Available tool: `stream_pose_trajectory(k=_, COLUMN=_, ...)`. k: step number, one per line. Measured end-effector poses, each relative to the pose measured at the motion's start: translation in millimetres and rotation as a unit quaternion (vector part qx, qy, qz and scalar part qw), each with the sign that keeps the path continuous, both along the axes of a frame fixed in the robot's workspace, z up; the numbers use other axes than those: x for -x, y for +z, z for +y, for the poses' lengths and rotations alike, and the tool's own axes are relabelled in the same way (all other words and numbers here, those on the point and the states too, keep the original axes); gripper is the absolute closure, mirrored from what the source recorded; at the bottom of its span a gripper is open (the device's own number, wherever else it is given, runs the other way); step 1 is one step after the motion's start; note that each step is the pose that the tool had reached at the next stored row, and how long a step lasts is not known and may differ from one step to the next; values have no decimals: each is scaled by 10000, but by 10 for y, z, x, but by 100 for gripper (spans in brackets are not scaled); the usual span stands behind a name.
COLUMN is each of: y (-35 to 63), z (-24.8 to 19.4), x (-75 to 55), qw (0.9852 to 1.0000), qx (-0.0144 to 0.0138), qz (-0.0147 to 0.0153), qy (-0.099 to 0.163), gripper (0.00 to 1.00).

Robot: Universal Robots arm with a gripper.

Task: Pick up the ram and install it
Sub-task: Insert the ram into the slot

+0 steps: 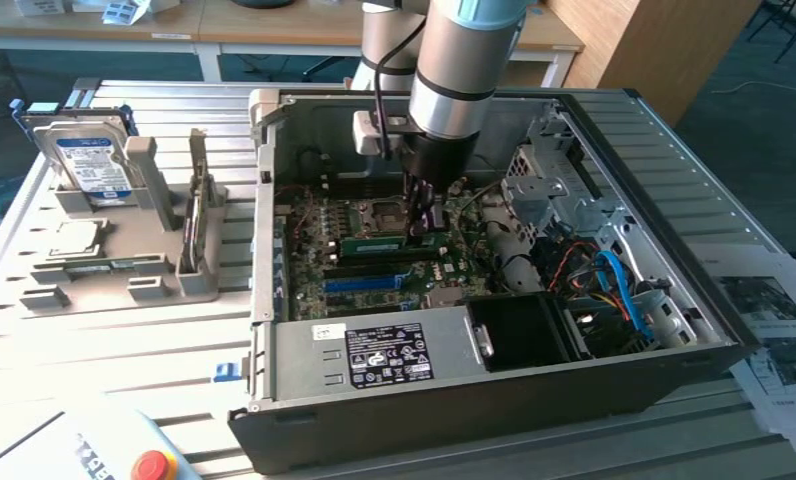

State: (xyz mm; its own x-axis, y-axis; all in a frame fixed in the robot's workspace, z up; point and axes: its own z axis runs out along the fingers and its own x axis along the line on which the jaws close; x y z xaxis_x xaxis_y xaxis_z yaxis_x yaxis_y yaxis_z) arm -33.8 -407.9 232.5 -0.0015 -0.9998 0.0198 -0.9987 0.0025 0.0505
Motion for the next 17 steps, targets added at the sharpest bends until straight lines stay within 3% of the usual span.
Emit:
stream_pose_trajectory(k=12, y=-1, z=0, x=4, qw=10000, qx=-1, qz=-14, qy=-4, gripper=88)
stream_pose_trajectory(k=13, y=-2, z=0, x=5, qw=10000, qx=-2, qz=-25, qy=-4, gripper=88)
stream_pose_trajectory(k=16, y=-1, z=0, x=8, qw=9999, qx=-8, qz=-102, qy=-4, gripper=88)
stream_pose_trajectory(k=17, y=-2, z=0, x=8, qw=9999, qx=-8, qz=-114, qy=-4, gripper=88)
